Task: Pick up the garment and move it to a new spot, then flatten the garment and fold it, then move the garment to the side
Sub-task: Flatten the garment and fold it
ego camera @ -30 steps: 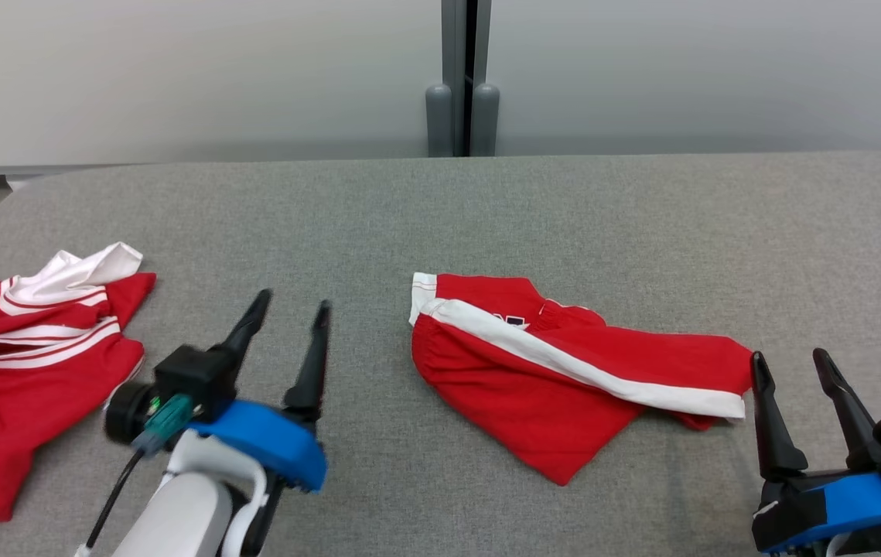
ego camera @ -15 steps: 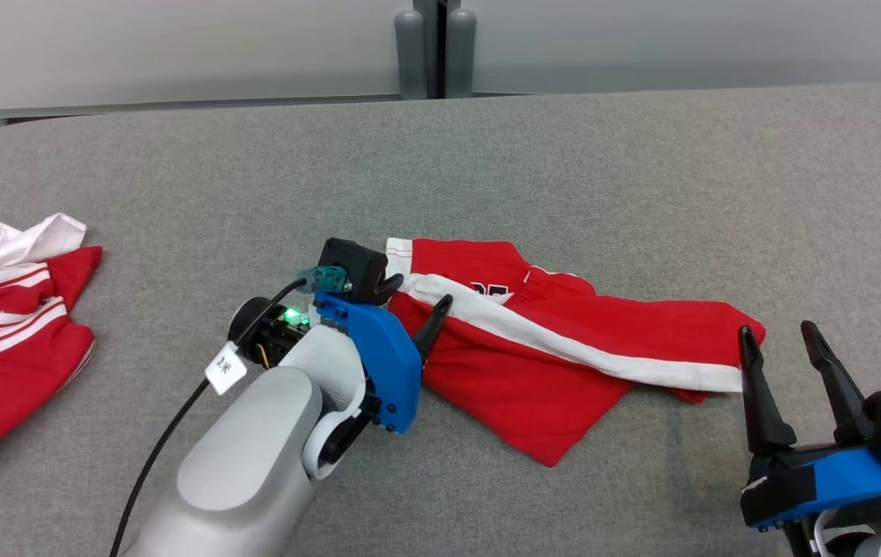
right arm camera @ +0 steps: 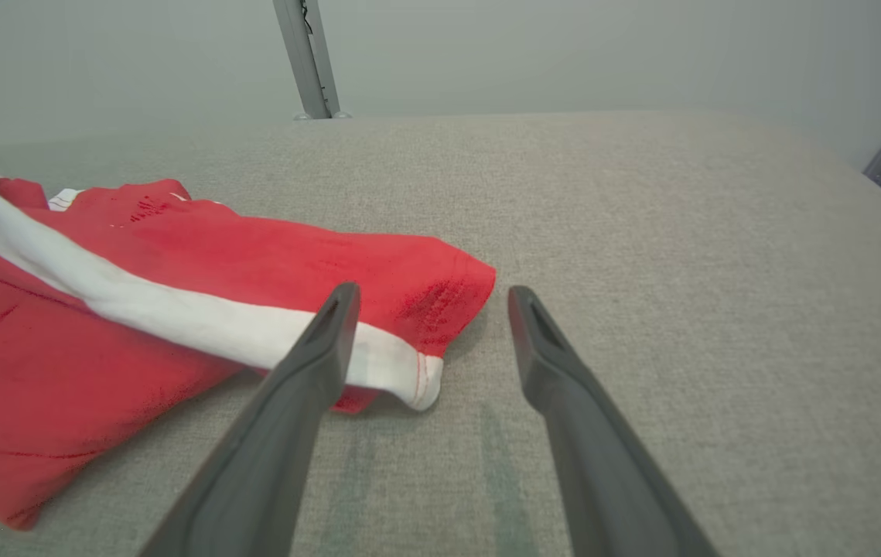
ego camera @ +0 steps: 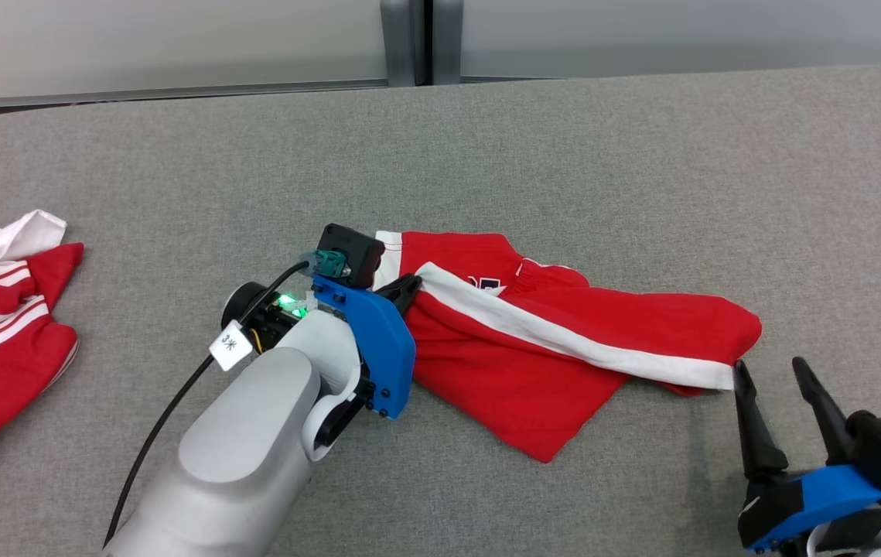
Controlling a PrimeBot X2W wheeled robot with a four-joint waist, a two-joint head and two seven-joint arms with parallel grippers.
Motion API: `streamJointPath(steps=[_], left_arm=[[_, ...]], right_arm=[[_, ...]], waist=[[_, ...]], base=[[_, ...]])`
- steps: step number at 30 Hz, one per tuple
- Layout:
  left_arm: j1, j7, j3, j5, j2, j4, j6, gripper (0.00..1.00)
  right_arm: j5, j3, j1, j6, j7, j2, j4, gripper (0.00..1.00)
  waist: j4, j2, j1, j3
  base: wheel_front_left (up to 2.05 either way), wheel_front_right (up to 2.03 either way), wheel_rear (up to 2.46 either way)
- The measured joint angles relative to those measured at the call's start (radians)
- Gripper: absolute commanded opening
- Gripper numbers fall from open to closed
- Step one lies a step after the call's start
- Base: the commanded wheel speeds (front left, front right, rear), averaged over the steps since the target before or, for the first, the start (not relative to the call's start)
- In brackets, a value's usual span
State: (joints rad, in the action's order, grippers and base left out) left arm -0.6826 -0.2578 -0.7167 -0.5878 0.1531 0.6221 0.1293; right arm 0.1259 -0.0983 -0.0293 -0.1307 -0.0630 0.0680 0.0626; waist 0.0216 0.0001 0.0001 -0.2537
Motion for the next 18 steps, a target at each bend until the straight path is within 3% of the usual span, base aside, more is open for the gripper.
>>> streamJointPath(steps=[8, 15, 16, 18], left_arm=[[-0.010, 0.054, -0.032, -0.010, 0.016, 0.002, 0.000, 0.00], [-0.013, 0.075, -0.043, -0.016, 0.023, -0.009, 0.000, 0.00], [-0.014, 0.081, -0.046, -0.015, 0.023, -0.013, 0.000, 0.00], [-0.015, 0.089, -0.045, -0.015, 0.023, -0.017, 0.000, 0.00]], right_arm=[[0.024, 0.041, 0.021, 0.000, -0.031, 0.006, 0.147, 1.00], [0.009, 0.060, -0.061, 0.000, -0.058, 0.021, 0.254, 1.00], [0.003, 0.057, -0.071, 0.000, -0.066, 0.023, 0.264, 0.93], [-0.007, 0.052, -0.078, 0.000, -0.075, 0.025, 0.270, 0.00]], waist=[[-0.012, 0.0000, -0.0001, -0.017], [-0.022, 0.0001, 0.0000, -0.025], [-0.027, 0.0001, 0.0000, -0.024], [-0.031, 0.0000, 0.0000, -0.024]], base=[[0.00, 0.00, 0.00], [0.00, 0.00, 0.00], [0.00, 0.00, 0.00], [0.00, 0.00, 0.00]])
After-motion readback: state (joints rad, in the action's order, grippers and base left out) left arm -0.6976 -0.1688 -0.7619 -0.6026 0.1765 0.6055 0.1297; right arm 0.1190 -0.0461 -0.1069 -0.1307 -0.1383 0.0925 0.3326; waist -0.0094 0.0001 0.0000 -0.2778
